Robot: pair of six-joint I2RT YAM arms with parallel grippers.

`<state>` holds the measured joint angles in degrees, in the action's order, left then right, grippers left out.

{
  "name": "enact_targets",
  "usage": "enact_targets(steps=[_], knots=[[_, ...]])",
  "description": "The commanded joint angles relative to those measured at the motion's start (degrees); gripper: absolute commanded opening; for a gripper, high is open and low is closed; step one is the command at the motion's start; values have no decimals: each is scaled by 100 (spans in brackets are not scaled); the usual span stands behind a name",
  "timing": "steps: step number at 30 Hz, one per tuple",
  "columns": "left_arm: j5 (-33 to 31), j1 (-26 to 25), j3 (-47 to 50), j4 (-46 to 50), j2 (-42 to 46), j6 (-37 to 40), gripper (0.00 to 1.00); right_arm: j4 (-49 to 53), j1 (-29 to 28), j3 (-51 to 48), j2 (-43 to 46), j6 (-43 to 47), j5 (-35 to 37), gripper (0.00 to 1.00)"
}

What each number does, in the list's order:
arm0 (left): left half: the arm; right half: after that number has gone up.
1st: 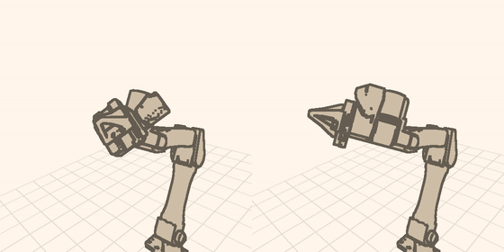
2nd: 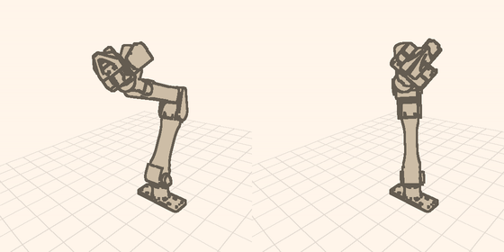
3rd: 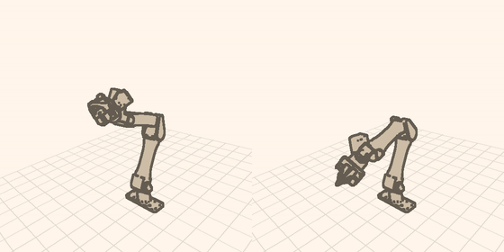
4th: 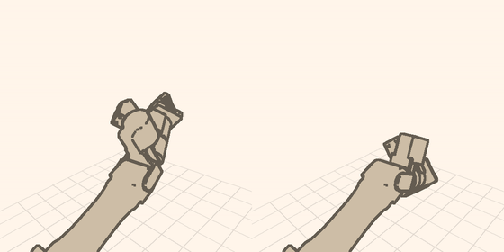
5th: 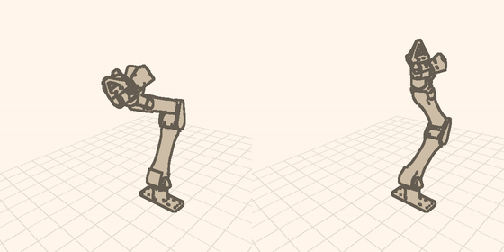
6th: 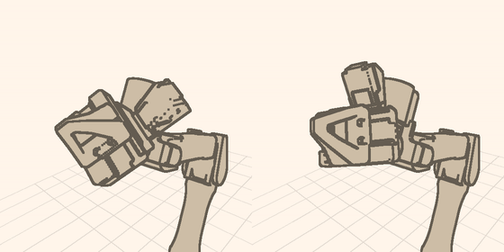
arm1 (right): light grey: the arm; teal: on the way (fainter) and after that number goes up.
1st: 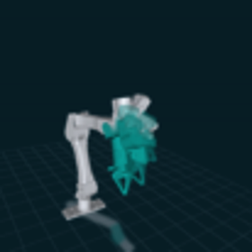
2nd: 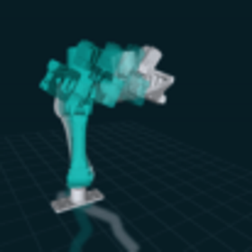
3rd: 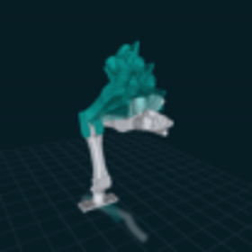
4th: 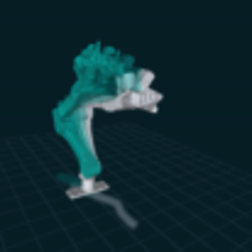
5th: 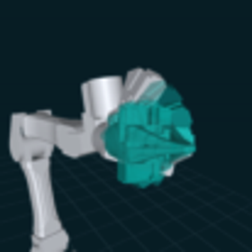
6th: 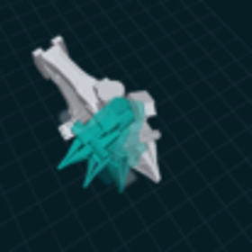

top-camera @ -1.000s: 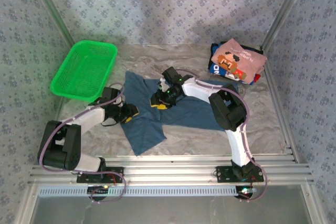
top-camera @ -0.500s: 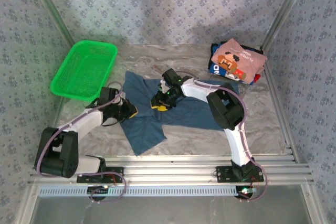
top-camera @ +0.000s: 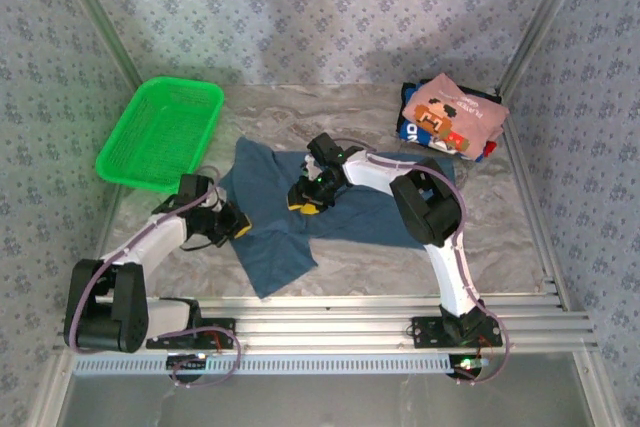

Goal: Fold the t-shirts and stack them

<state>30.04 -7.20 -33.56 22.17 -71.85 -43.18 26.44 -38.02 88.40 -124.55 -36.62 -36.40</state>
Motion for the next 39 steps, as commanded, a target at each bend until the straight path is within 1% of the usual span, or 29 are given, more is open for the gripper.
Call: enact_targets(steps=[1,3,4,8,10,12,14,15,17,20,22,24,27,30,33,36,39], knots=[[-307,86,-44,598,136,27,12,318,-41,133,-105,6,93,45],[-525,105,-186,880,128,80,12,347,-41,124,-107,5,138,45],[-614,113,-231,1004,116,98,14,358,-46,116,-104,6,142,45],[-1403,112,-410,1504,310,178,27,386,-57,90,-63,4,194,45],[-1635,90,-582,1598,462,196,35,398,-62,81,19,12,228,45],[-1867,-27,-902,1632,467,284,40,436,-53,72,203,9,327,45],[-1923,-217,-1196,1632,403,319,45,535,-35,97,451,7,443,46],[-1905,-335,-1348,1514,356,296,48,599,-9,92,619,235,573,47],[-1727,-499,-1609,1201,139,227,51,697,73,-14,981,305,852,50],[-1695,-652,-2069,904,-509,153,52,1059,405,-190,1398,419,1468,52],[-1746,-695,-2355,670,-962,145,52,1030,700,-398,1573,397,1804,55],[-1873,-678,-2682,462,-1479,149,52,918,1033,-444,1588,417,1902,56],[-1912,-592,-3214,247,-2249,123,51,825,1308,-156,1334,554,2027,56],[-2142,-491,-3774,285,-3060,88,51,897,1473,219,958,527,2327,57],[-2443,-377,-4302,510,-3800,123,50,975,1655,282,696,329,2709,57],[-2627,-219,-4714,795,-4349,135,49,1173,1844,186,600,246,3155,57],[-2839,-81,-5024,1021,-4716,215,49,1311,2044,-111,693,188,3599,57]])
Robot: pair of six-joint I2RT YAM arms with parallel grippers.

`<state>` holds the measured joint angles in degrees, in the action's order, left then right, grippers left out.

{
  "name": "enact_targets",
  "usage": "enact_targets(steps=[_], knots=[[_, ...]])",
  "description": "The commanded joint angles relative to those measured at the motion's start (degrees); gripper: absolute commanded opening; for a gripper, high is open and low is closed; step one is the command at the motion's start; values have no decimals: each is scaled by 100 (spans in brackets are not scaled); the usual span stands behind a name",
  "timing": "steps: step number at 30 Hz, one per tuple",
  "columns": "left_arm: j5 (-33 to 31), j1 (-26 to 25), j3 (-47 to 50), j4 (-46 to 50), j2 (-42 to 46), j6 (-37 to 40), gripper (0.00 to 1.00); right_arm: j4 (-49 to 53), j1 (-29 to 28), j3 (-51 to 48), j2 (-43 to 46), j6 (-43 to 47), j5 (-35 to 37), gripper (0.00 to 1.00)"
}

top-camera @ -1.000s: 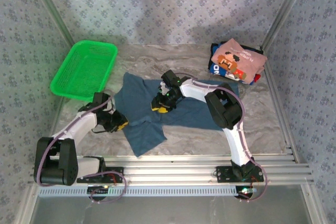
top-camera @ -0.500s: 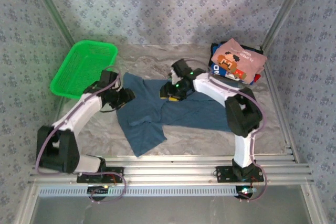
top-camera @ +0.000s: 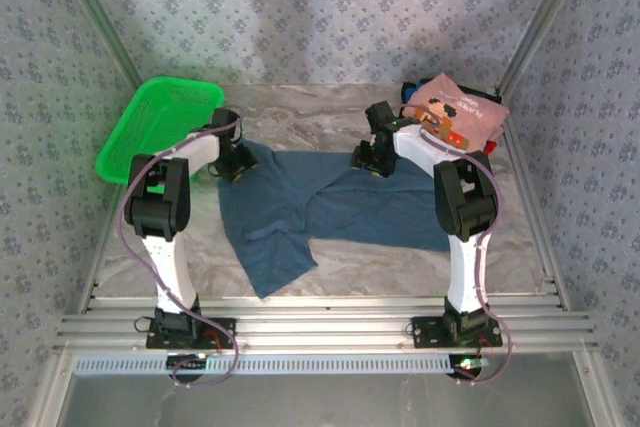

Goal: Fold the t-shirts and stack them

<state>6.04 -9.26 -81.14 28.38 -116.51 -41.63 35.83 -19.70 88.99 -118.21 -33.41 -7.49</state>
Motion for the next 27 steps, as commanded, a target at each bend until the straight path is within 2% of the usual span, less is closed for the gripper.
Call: enact_targets(steps=[1,8,13,18,23,27], knots=[[-499,176,-376,475,-390,92,49,352,294,-311,116,-168,793,58],[-635,386,-1548,938,-1270,413,49,317,694,-605,158,-143,951,59],[-617,414,-2534,1311,-1877,486,49,723,788,-231,-130,142,1454,59],[-533,429,-3451,1607,-2375,577,49,745,916,91,-329,435,1504,60],[31,442,-3770,1377,-2353,607,54,745,1012,585,-415,688,1303,61],[753,412,-3716,1080,-1717,467,61,263,988,287,219,803,939,65]])
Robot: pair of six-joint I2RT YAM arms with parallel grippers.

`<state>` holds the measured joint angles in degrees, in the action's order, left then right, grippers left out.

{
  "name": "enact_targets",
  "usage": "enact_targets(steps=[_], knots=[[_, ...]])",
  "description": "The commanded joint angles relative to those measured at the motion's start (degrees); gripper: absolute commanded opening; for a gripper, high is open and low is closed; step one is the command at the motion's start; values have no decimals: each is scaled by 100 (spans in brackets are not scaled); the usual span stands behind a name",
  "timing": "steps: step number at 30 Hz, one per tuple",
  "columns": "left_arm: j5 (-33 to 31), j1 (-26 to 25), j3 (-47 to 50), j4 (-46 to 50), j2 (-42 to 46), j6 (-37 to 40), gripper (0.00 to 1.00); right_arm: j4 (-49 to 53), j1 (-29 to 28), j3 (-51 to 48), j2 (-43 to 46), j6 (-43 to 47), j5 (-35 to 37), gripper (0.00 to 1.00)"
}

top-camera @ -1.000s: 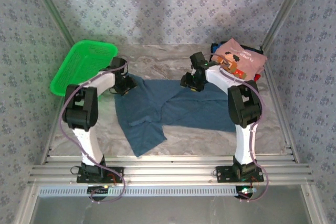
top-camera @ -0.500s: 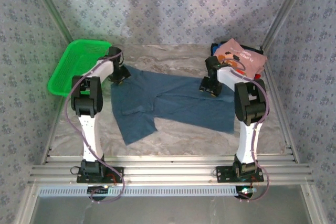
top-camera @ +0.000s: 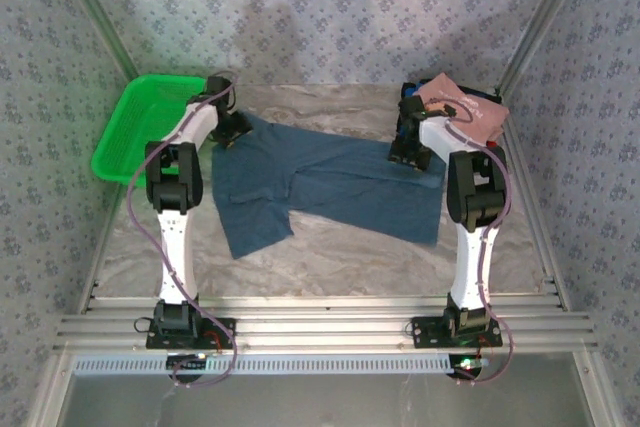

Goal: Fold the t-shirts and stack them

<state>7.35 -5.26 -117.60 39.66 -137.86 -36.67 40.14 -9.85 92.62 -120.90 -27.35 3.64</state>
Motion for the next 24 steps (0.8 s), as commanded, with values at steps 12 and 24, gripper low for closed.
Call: enact_targets(steps=[12,24], knots=[[1524,-397,867,423,2950,-29,68,232,-112,-1771,3298,533,-1545,77],[1344,-843,6428,1025,7291,-899,70,848,-103,-4393,5644,53,-2724,81]])
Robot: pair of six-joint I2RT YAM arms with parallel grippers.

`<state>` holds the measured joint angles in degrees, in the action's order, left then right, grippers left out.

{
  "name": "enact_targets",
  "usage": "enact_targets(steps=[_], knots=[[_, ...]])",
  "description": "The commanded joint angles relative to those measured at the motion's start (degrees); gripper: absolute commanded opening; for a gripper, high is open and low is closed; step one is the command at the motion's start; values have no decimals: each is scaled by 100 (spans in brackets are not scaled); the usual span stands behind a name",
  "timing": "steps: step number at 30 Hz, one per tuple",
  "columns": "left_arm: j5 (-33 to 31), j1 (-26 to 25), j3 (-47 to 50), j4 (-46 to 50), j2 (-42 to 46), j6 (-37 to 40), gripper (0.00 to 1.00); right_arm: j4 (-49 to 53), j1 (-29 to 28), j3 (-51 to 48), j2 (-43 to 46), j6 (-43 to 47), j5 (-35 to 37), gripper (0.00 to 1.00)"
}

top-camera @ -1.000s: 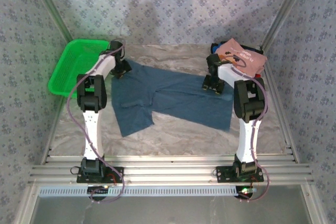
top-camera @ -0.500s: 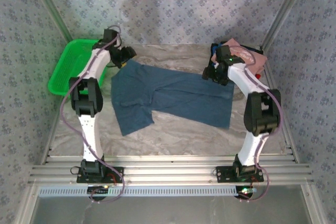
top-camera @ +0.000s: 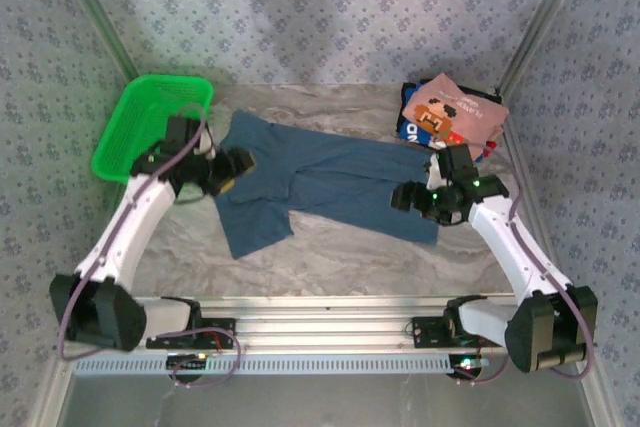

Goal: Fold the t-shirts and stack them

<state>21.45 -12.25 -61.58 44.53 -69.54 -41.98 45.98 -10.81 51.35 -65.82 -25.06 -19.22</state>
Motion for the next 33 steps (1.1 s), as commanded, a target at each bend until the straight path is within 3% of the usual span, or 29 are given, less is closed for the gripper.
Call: enact_targets(steps=[1,4,8,22,26,33], knots=[[-63,-163,1288,528,727,-516,70,342,-9,-392,149,-177,-518,81],[-6,-172,2346,184,1238,-965,68,372,54,-597,65,25,-603,81],[50,-189,3011,-530,1183,-1361,66,194,202,-668,-210,177,-772,81],[-859,-199,3154,-1482,291,-1262,61,166,625,-426,-695,432,-890,80],[-608,-206,3172,-1858,-79,-1317,57,184,710,-463,-694,460,-849,79],[-584,-278,3115,-1587,-446,-1115,47,206,1264,-542,-686,311,-605,79]])
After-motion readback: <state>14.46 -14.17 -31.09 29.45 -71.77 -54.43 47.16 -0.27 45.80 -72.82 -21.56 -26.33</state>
